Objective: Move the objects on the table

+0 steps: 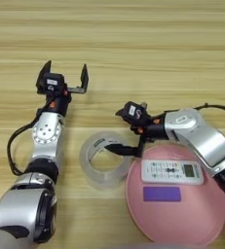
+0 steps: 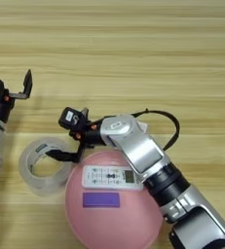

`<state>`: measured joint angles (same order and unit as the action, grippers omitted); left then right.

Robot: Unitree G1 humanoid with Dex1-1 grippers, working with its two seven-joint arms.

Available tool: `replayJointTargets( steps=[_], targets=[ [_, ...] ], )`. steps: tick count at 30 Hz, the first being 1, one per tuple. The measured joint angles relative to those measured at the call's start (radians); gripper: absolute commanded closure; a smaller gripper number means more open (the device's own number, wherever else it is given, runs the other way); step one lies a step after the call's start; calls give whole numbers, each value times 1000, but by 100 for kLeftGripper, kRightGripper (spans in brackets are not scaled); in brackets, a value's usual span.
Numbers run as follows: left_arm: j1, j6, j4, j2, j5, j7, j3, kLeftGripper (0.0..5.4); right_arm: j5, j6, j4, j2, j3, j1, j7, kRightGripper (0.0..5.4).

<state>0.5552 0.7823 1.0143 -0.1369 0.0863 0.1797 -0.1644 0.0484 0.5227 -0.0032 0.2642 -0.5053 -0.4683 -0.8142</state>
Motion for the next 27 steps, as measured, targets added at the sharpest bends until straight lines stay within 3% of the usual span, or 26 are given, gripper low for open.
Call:
replayJointTargets(
  steps=[7,15,27],
  targets=[
    [2,0,5,0,0,1,-2,0,-64,54,35,-49,-23,-44,68,6],
    [3,0,7,1,0,1,-7,0,-111,51,135,-90,-8,-92,164,6],
    [4,0,7,4,0,1,-8,0,-232,-111,295,-66,43,-157,313,6]
  ],
)
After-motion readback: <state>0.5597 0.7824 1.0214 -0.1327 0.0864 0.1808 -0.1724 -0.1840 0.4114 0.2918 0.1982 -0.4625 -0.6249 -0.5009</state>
